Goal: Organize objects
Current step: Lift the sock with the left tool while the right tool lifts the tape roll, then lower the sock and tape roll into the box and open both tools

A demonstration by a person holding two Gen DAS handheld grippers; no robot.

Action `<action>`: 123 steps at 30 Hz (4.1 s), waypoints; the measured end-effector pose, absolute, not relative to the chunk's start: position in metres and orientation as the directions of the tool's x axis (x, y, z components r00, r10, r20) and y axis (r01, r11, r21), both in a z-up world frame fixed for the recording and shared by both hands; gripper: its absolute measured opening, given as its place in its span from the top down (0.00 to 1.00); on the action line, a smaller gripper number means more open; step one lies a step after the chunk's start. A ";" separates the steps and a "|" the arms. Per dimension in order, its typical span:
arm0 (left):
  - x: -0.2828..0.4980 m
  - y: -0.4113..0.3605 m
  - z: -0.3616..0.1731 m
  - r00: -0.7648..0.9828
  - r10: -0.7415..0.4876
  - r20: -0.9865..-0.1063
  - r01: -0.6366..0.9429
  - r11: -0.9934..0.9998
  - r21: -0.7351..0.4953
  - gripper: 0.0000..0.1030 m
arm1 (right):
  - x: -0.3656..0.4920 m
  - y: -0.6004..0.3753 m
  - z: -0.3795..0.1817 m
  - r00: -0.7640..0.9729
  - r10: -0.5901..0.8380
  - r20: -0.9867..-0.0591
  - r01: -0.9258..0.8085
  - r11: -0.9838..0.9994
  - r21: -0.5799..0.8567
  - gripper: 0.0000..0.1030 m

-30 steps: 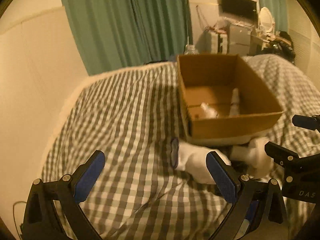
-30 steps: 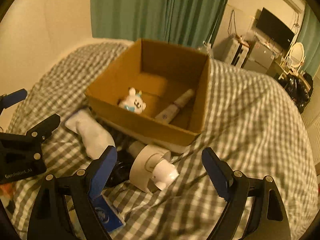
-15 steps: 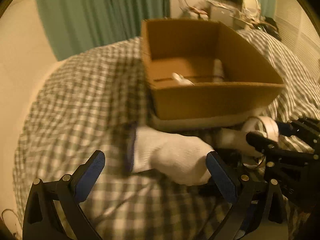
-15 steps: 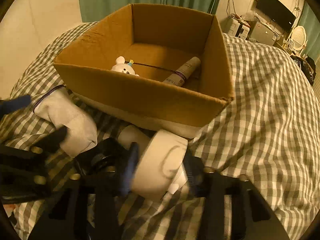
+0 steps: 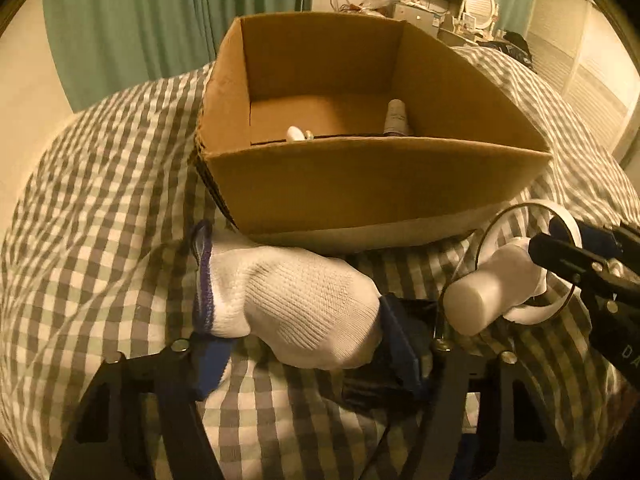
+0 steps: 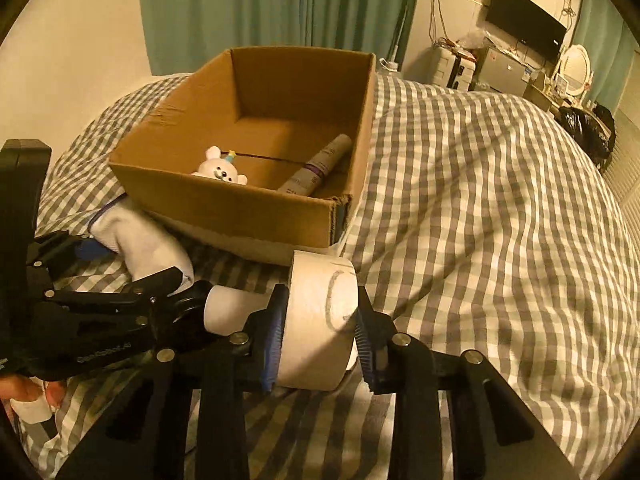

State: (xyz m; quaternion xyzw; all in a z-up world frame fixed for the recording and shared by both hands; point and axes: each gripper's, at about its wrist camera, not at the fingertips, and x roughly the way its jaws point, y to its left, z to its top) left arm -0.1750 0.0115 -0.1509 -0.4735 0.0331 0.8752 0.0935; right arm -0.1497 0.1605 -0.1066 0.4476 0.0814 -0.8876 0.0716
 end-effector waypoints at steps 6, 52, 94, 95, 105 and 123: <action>-0.155 -0.001 -0.129 -0.584 0.108 -0.805 -0.165 -0.986 -0.013 0.36 | -0.142 0.159 -0.090 -0.613 -0.110 -0.782 0.221 -0.975 -0.036 0.70; -0.130 -0.010 -0.087 -0.630 0.093 -0.771 -0.149 -0.989 0.002 0.36 | -0.144 0.142 -0.102 -0.559 -0.032 -0.829 0.218 -0.970 -0.110 0.32; -0.163 -0.001 -0.015 -0.713 0.109 -0.692 -0.173 -0.985 0.022 0.36 | -0.157 0.126 0.007 -0.724 -0.124 -0.679 0.300 -0.943 -0.147 0.72; -0.170 0.000 -0.012 -0.716 0.112 -0.689 -0.175 -0.984 0.023 0.36 | -0.161 0.125 0.009 -0.725 -0.124 -0.677 0.299 -0.943 -0.148 0.72; -0.245 -0.001 -0.020 -0.692 0.119 -0.712 -0.150 -0.989 -0.019 0.36 | -0.220 0.126 0.004 -0.713 -0.123 -0.691 0.277 -0.954 -0.116 0.72; -0.343 0.026 -0.078 -0.657 0.110 -0.746 -0.200 -0.979 0.031 0.36 | -0.336 0.141 -0.065 -0.649 -0.142 -0.748 0.242 -0.970 -0.025 0.72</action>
